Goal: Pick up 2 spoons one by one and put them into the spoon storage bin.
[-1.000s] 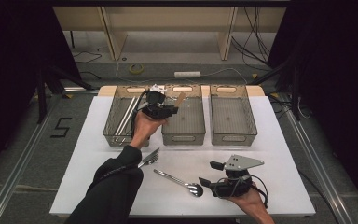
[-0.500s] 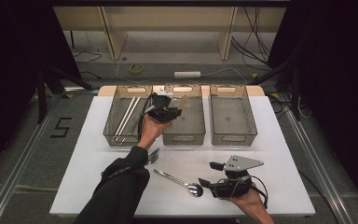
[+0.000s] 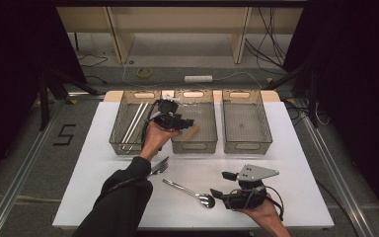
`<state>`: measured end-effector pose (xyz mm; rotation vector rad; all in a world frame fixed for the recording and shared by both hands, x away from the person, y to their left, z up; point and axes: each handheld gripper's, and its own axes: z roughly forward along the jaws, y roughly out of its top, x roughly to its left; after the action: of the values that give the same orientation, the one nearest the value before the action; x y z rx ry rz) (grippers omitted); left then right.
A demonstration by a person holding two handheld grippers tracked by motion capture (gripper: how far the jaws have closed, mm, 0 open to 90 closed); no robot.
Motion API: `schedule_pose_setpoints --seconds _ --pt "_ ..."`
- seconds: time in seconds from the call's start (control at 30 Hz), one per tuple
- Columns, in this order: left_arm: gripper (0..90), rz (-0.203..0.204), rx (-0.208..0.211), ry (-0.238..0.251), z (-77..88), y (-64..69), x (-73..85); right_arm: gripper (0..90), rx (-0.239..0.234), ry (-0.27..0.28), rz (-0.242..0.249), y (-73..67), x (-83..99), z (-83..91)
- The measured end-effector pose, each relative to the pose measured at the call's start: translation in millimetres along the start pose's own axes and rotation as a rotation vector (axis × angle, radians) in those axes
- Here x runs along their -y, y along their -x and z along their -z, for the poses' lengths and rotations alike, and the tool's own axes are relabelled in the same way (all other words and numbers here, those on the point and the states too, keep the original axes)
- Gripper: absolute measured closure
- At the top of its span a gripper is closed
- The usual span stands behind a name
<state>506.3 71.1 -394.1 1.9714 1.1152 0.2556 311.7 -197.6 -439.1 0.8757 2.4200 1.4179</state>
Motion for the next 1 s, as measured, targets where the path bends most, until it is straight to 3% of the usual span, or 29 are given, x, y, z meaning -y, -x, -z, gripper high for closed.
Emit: schedule_pose_setpoints --seconds 0.17,0.23,0.3,0.53,0.6,0.87,1.0 --pt "31.6 -0.032 0.007 0.007 29.0 -3.4 11.5 29.8 0.001 -0.018 0.0 -0.7 -0.1 -2.3" --pt "30.0 -0.053 0.019 0.006 40.2 -4.8 19.7 30.5 -0.004 -0.021 -0.024 -0.6 -0.8 -3.9" --pt "28.9 -0.067 -0.002 -0.007 48.2 -7.4 29.9 31.5 -0.012 -0.021 -0.038 -1.5 -2.9 -7.4" --pt "25.7 -0.076 0.042 -0.002 64.8 -9.2 58.6 34.3 -0.03 -0.094 -0.018 -7.7 -5.5 -18.0" --pt "24.7 -0.099 0.026 -0.009 70.2 -10.4 63.1 35.3 -0.038 -0.115 -0.013 -9.0 -6.8 -20.8" --pt "22.9 -0.062 0.053 0.035 97.7 -18.2 87.2 41.1 -0.052 -0.21 0.016 -14.1 -13.6 -32.4" --pt "22.5 -0.073 0.042 0.053 107.1 -16.3 96.5 44.5 -0.058 -0.244 0.041 -18.1 -19.0 -40.0"
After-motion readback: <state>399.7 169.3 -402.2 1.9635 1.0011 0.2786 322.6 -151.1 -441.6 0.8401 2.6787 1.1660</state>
